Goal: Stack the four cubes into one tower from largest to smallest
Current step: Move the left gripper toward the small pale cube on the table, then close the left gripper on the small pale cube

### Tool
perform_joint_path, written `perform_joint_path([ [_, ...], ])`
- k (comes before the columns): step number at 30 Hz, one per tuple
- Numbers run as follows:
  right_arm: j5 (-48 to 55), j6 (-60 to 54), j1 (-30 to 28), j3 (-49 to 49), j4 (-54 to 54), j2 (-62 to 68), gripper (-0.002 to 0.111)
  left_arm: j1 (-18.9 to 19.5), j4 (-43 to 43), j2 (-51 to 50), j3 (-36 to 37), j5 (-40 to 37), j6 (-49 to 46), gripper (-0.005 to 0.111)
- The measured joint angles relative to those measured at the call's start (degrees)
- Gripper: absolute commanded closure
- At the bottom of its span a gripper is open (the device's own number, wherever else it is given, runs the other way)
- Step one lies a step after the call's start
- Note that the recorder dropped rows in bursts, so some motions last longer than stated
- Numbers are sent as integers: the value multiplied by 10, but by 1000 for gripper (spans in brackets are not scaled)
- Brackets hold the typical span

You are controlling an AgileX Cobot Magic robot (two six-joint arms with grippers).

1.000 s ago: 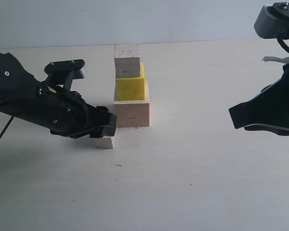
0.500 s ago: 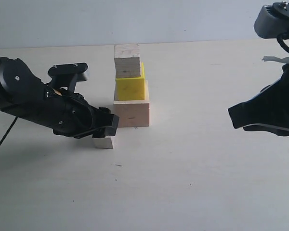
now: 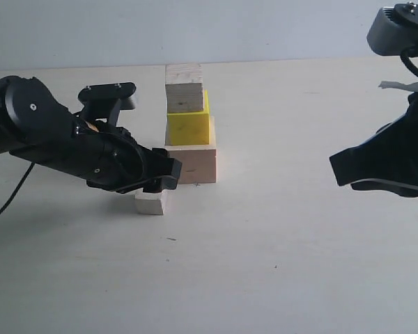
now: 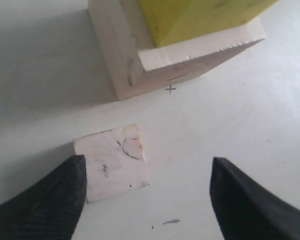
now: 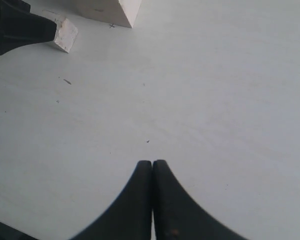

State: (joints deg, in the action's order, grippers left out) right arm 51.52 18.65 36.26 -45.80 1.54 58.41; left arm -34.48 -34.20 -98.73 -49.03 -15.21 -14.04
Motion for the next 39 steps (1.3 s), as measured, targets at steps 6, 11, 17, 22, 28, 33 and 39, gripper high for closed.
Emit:
perform_joint_path([
  [6,0,0,0,0,0,0,108,0,17,0,0,1,10,39],
  [11,0,0,0,0,0,0,108,0,20,0,0,14,20,39],
  [17,0,0,0,0,18,0,108,0,31,-4,0,23,25,39],
  [22,0,0,0,0,26,0,108,0,36,-44,-7,25,25,39],
  [28,0,0,0,0,28,0,108,0,37,-52,-8,28,25,39],
  [33,0,0,0,0,29,0,108,0,40,-57,-9,33,25,39],
  [39,0,0,0,0,29,0,108,0,43,-68,-9,33,25,39],
])
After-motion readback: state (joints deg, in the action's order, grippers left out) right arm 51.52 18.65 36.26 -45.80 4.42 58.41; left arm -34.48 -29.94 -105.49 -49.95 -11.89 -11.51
